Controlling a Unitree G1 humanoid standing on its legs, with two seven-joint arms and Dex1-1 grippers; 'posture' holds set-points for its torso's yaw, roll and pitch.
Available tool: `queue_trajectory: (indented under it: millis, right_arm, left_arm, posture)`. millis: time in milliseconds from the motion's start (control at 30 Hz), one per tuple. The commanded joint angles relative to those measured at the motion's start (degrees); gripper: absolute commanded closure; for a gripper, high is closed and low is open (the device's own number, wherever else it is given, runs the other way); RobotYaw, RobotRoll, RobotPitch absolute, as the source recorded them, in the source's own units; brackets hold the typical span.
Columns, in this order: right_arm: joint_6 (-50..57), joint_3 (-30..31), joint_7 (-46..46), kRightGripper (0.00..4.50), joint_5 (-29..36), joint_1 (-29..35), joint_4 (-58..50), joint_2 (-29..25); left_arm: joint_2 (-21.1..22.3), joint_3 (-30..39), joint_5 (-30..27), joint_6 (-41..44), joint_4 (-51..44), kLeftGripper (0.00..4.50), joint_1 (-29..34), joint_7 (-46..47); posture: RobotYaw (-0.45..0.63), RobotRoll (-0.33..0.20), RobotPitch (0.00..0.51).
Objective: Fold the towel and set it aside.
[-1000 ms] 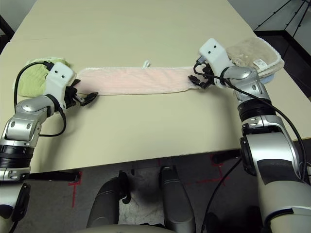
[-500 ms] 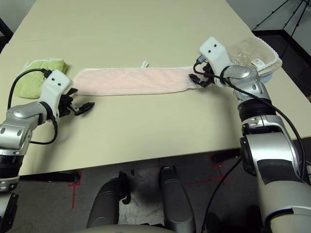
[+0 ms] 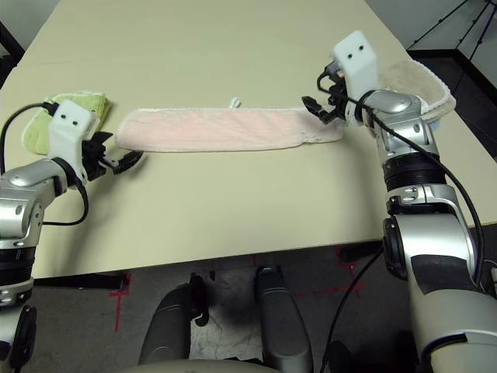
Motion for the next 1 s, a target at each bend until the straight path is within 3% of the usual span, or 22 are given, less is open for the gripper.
queue_trajectory:
  millis: [33,167,333,667,1000]
  right_arm:
    - [13.20,-5.85,-2.67,0.00,5.87,3.66,-8.26,0.08]
    - [31.03,-14.94,-6.92,0.00,14.31,10.00,-21.11,2.14]
    - [39.10,-19.02,-11.21,0.00,18.30,13.42,-26.90,4.12]
    - [40.90,-19.41,-16.16,0.00,19.34,18.41,-27.19,3.87]
    - [36.89,-16.34,-17.90,0.00,18.88,15.93,-21.02,6.11]
  left_arm:
    - [-0.19,0.10,-0.42,-0.03,-0.53,0.01,0.79,0.64]
    - [-0.15,0.17,-0.48,-0.74,0.09,0.01,1.01,1.10]
    - [-0.25,-0.86,-0.33,-1.63,1.19,0.01,-0.17,1.01]
    - [0.45,-1.60,0.01,-2.65,2.18,0.01,-0.83,0.59]
    - [0.95,-1.81,0.47,-2.74,1.54,0.01,-0.14,0.52]
  posture:
    - [-0.16,0.000,0.233]
    - [-0.18,0.000,0.235]
    - [-0.20,0.000,0.235]
    - [-0.20,0.000,0.242]
    - [-0.19,0.000,0.246]
